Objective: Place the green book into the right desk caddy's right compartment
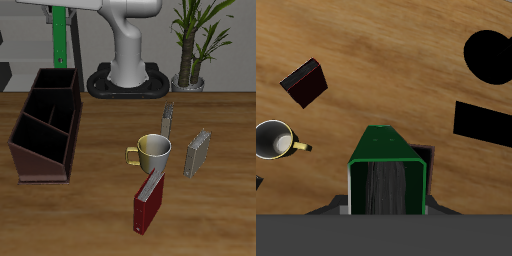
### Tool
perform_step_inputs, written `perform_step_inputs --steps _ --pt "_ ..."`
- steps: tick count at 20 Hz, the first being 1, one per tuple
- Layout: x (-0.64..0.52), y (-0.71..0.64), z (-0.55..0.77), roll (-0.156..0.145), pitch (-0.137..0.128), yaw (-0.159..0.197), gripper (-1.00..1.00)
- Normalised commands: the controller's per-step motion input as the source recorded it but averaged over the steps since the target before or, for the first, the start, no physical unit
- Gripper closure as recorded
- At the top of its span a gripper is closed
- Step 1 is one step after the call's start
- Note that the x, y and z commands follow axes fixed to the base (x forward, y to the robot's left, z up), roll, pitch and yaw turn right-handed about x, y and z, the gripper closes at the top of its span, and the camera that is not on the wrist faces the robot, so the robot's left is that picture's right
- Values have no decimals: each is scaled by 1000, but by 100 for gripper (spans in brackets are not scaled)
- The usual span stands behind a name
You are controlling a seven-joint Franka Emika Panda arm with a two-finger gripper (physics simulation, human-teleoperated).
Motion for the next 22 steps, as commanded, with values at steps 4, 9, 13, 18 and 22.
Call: perform_step_inputs --steps 4,9,13,18,22 --pt "-275 -19 -54 -48 14 -82 100" --pt "-234 19 -28 -4 13 -47 100" --pt "-417 191 33 14 -36 13 100" --pt "-245 123 4 23 -20 13 100" --pt "-240 16 -91 -8 -2 4 100"
